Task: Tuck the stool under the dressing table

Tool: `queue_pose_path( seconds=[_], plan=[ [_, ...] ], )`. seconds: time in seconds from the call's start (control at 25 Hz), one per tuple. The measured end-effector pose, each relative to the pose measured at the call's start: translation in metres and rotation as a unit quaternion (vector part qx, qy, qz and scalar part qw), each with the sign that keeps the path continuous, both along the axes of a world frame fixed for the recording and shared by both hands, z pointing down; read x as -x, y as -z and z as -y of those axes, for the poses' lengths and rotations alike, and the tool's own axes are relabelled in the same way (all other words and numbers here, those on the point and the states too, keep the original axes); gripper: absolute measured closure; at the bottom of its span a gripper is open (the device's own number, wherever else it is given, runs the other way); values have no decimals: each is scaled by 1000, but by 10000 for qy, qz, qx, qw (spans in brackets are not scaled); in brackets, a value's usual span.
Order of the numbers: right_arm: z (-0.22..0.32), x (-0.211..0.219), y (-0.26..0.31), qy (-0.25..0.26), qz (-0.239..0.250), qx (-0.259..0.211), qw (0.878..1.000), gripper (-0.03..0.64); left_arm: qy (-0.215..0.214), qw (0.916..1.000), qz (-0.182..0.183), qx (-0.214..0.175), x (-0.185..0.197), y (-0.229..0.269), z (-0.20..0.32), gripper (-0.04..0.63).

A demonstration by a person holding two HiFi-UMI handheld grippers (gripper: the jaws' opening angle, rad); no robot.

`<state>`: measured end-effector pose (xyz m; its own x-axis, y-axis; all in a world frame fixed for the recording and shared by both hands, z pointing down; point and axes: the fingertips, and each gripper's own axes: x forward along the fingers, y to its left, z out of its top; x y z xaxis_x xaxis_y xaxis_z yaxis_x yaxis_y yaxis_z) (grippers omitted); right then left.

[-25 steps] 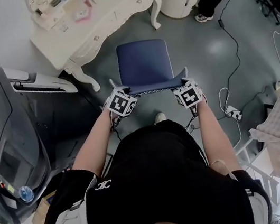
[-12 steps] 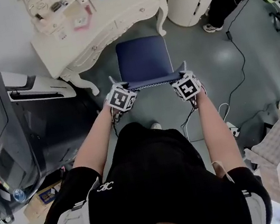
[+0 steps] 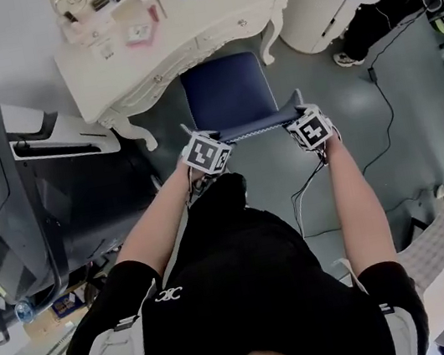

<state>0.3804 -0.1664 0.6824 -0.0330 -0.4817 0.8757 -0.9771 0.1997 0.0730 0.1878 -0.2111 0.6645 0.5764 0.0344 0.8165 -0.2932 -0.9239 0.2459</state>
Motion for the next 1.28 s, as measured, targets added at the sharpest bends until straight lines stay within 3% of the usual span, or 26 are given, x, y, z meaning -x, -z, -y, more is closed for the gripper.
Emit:
queue_pose_path(
  seconds=[0.16, 0.44, 0.6, 0.76, 1.08, 1.28],
  plan=[
    [23, -20, 1, 276, -42, 81, 9996, 374, 38, 9996, 41, 268, -19, -1, 12, 374],
    [75, -52, 0, 354, -177, 177, 9991, 374, 213, 9996, 6, 187, -48, -2, 59, 376],
    [102, -59, -1, 451, -166, 222, 9986, 374, 193, 9992, 30, 338, -57, -2, 84, 376],
    [129, -68, -1, 493, -153, 195, 9985, 374, 346, 9992, 11, 181, -65, 0, 111, 376],
    [166, -79, -1, 742, -198, 194, 9969, 374, 437, 9988, 23, 219, -77, -1, 140, 376],
    [179, -82, -5, 790, -154, 168, 9966, 374, 753, 9970, -112, -111, -83, -1, 151, 374]
  ],
)
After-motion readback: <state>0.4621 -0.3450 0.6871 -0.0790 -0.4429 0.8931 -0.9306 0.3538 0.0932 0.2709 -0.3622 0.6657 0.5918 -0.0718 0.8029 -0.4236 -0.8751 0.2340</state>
